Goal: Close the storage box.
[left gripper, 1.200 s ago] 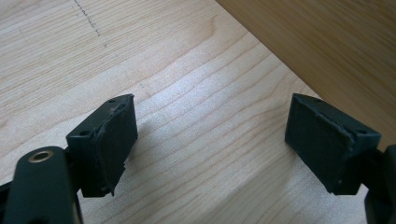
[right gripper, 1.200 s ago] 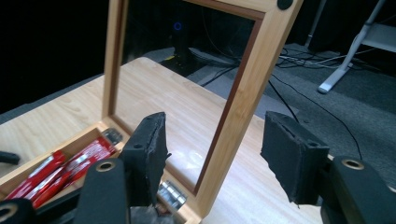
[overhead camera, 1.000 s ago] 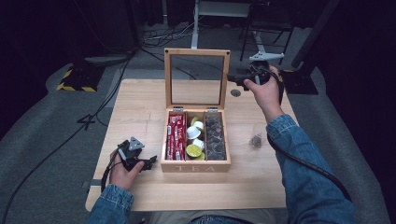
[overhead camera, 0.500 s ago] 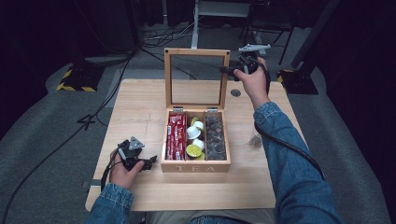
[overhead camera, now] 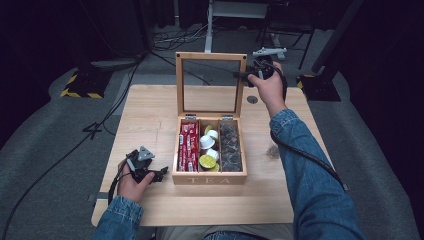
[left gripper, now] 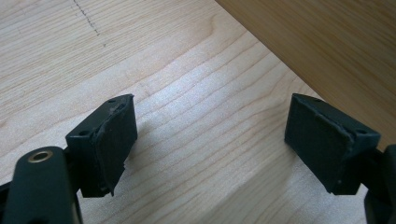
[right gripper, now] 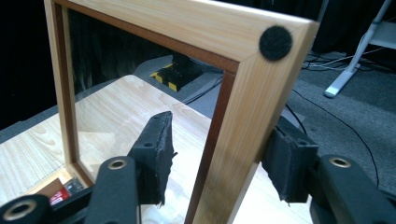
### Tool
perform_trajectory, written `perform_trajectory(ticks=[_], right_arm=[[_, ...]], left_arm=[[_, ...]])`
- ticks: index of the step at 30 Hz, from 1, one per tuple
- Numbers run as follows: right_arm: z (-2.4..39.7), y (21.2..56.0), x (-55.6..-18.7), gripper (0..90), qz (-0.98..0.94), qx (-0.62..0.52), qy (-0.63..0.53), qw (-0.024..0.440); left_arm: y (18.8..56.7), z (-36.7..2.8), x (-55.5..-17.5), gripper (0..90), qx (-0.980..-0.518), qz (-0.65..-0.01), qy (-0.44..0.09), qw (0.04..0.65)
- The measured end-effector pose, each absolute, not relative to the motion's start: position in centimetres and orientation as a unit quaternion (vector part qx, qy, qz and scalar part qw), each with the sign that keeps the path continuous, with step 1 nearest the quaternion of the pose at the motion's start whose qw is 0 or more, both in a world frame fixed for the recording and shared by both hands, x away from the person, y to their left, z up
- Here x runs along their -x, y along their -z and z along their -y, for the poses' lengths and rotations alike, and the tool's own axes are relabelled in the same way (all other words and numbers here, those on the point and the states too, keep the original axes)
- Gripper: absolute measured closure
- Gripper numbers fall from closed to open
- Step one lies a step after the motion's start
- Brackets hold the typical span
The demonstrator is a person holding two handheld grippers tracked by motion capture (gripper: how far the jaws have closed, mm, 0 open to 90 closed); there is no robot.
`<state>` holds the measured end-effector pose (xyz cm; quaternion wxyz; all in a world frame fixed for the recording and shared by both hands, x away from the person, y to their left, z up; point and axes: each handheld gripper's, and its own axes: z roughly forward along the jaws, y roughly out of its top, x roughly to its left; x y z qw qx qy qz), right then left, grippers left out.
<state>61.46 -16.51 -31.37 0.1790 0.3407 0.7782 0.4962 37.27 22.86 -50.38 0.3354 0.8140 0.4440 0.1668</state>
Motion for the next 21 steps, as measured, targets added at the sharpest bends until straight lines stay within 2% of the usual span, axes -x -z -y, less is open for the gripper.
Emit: perform_trajectory(ticks=[15,21], right_arm=[[17.3,29.9,-57.9,55.7,-0.786,-0.316,-0.498,0.182],[17.6,29.7,-56.2,55.8,-0.791,-0.294,-0.502,0.191]], left_arm=[[50.3,-22.9,-37.4,17.3,-0.817,-0.44,-0.167,0.334],[50.4,-22.9,-37.4,17.3,-0.816,-0.441,-0.167,0.334]])
